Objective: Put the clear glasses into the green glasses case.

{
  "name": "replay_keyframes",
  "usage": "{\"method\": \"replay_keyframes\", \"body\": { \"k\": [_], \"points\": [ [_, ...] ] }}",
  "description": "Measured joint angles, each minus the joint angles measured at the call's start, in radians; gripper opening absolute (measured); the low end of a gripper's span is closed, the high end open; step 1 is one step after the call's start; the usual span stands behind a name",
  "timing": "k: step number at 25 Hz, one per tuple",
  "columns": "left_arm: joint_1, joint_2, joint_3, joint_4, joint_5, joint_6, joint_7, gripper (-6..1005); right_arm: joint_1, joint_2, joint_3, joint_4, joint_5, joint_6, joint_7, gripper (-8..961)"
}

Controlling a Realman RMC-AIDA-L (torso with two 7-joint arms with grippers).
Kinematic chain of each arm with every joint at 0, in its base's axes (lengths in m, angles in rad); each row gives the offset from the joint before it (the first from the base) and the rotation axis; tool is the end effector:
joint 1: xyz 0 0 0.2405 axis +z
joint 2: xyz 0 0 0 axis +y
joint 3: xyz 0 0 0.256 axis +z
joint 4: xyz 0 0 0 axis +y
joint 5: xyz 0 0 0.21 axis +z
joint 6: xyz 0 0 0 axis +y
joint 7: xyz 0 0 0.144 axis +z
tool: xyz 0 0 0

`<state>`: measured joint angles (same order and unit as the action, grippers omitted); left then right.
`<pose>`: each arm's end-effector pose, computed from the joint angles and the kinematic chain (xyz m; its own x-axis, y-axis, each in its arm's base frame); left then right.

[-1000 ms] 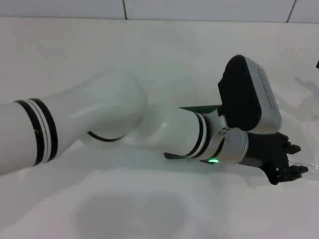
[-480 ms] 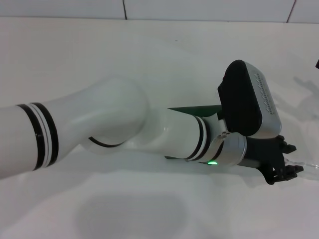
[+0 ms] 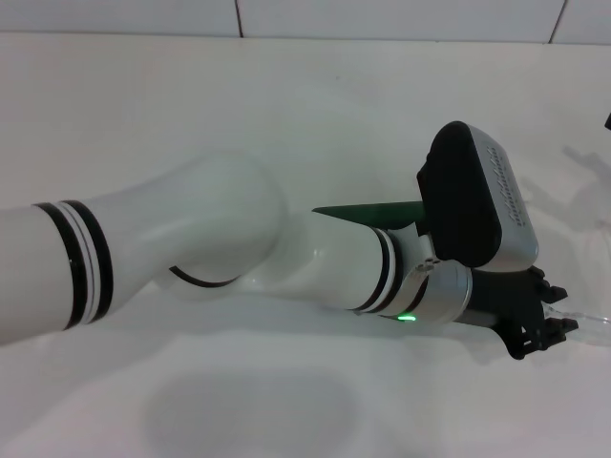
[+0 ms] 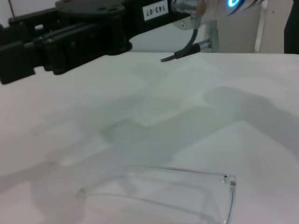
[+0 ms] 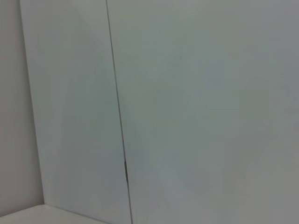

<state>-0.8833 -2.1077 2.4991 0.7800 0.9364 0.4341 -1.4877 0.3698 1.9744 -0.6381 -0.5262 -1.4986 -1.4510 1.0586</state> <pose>-0.0869 0.2946 -0.2089 0.9810 0.0195 0.1929 0.0405 -0.9936 -0.1057 0.3207 0.3258 0.0776 0.6945 -0.0534 -0.7175 -0.5723 -0.6455 -0.5058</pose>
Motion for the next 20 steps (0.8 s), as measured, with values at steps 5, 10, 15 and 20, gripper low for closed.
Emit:
{"method": "replay_keyframes", "body": {
  "k": [5, 10, 15, 20],
  "points": [
    [0.0, 0.0, 0.001, 0.002, -0.001, 0.0, 0.002, 314, 0.005, -0.003, 0.0, 0.005, 0.0, 0.001, -0.001, 855],
    [-0.003, 0.0, 0.001, 0.0, -0.001, 0.0, 0.003, 304, 0.007, -0.003, 0.0, 0.005, 0.0, 0.003, -0.002, 855],
    [-0.006, 0.0, 0.015, 0.002, -0.001, -0.019, 0.003, 281, 0.009, -0.003, 0.0, 0.002, 0.0, 0.004, -0.002, 855],
    [-0.023, 0.0, 0.035, 0.004, -0.001, -0.031, 0.004, 258, 0.013, -0.001, 0.0, 0.002, 0.0, 0.006, -0.001, 854]
  ]
}}
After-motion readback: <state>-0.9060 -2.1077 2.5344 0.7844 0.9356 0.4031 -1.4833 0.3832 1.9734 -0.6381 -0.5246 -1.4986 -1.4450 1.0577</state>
